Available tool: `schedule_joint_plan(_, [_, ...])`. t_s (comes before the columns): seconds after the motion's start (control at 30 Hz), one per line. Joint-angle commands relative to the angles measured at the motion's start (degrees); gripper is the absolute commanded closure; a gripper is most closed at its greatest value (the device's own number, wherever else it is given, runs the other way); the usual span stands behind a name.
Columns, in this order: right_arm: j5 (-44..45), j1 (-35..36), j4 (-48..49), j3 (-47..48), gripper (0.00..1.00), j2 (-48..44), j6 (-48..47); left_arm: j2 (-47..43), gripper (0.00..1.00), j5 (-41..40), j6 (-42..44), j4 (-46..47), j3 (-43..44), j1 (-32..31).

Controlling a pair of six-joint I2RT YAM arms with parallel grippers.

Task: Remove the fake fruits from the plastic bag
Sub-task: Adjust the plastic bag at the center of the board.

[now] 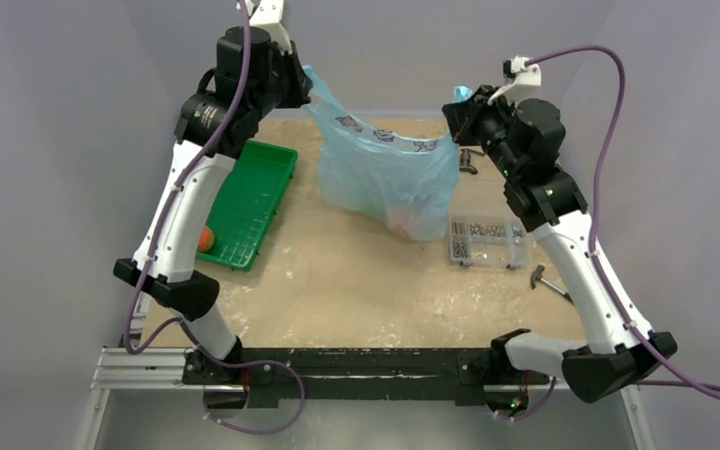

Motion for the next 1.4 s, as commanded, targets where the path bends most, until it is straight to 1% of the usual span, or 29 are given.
schedule_joint_plan(0.0, [-0.01, -0.24, -3.14, -0.94, 0.98, -4.21, -5.79, 1.5, 1.0, 11.79, -1.48, -4.84, 4.62, 0.66])
schedule_joint_plan(0.03, [-2.78, -0.17, -2.86, -3.4, 0.97, -5.29, -4.52, 0.5, 1.0, 12.76, -1.44, -3.64, 1.56, 0.66])
schedule_joint_plan(0.1, [-10.35, 0.53, -0.75, -10.23, 0.97, -8.04, -1.07, -2.5, 1.0, 13.6, -1.26, -0.34, -7.22, 0.7])
schedule_joint_plan(0.17, [-14.55, 3.38, 1.42, -18.05, 0.97, -10.56, 1.54, -5.81, 1.0, 15.13, -0.33, 3.1, -15.8, 0.66])
schedule_joint_plan(0.23, [-13.73, 9.02, 2.29, -23.79, 0.96, -12.88, 1.98, -8.77, 1.0, 15.17, 1.43, 5.27, -23.07, 0.66])
schedule_joint_plan(0.3, [-11.92, 15.18, 2.9, -28.02, 0.93, -15.33, 2.96, -11.49, 1.0, 13.5, 3.03, 5.88, -28.97, 0.66])
schedule_joint_plan(0.37, [-11.72, 19.62, 3.98, -31.73, 0.92, -17.19, 5.03, -14.18, 1.0, 11.69, 4.34, 6.41, -34.29, 0.66])
schedule_joint_plan(0.43, [-11.75, 22.94, 4.77, -35.08, 0.92, -18.05, 7.06, -17.09, 1.0, 10.25, 4.72, 7.31, -39.97, 0.66])
schedule_joint_plan(0.47, [-11.81, 24.22, 5.15, -36.2, 0.92, -18.29, 7.54, -18.7, 1.0, 10.03, 4.87, 7.84, -41.22, 0.67])
schedule_joint_plan(0.57, [-11.27, 26.8, 6.52, -38.8, 0.92, -18.51, 8.25, -23.01, 0.99, 6.14, 4.34, 8.67, -46.29, 0.66])
schedule_joint_plan(0.67, [-11.1, 27.64, 7.6, -39.77, 0.89, -18.23, 9.01, -26.91, 0.68, 5.95, 1.9, 5.55, -47.95, 0.66])
schedule_joint_plan(0.73, [-11.15, 28.01, 7.79, -39.24, 0.88, -17.84, 9.15, -29.86, 0.52, 4.87, -2.65, 0.66, -48.78, 0.66])
schedule_joint_plan(0.8, [-10.61, 28.2, 7.55, -38.3, 0.88, -17.66, 9.03, -34.61, 0.4, 4.72, -6.62, -1.17, -51.32, 0.68])
schedule_joint_plan(0.83, [-10.52, 28.26, 7.61, -37.77, 0.88, -17.51, 9.11, -37.96, 0.3, 4.98, -8.64, -1.2, -53.58, 0.66])
schedule_joint_plan(0.87, [-10.58, 28.3, 7.73, -37.24, 0.88, -17.34, 9.13, -41.46, 0.24, 5.02, -10.84, -1.16, -55.91, 0.66])
schedule_joint_plan(0.9, [-10.72, 28.35, 7.86, -36.62, 0.88, -17.03, 9.34, -45.0, 0.21, 4.87, -13.53, -1.17, -58.33, 0.66])
schedule_joint_plan(0.97, [-11.05, 28.63, 8.51, -35.71, 0.88, -16.32, 10.01, -52.12, 0.2, 5.11, -19.52, -1.36, -63.42, 0.66])
schedule_joint_plan(1.1, [-10.94, 29.3, 10.81, -35.32, 0.88, -15.16, 11.52, -64.12, 0.25, 10.27, -29.97, -0.69, -72.78, 0.66])
schedule_joint_plan(1.17, [-10.78, 29.53, 11.87, -35.32, 0.88, -14.75, 11.9, -68.22, 0.26, 12.45, -33.31, -1.7, -74.89, 0.66])
schedule_joint_plan(1.27, [-10.48, 29.79, 12.28, -34.93, 0.88, -13.88, 12.06, -73.05, 0.26, 12.21, -37.7, -5.71, -76.01, 0.62])
schedule_joint_plan(1.37, [-9.65, 29.97, 12.89, -35.25, 0.88, -13.72, 12.35, -77.32, 0.33, 13.9, -44.72, -5.34, -81.49, 0.61])
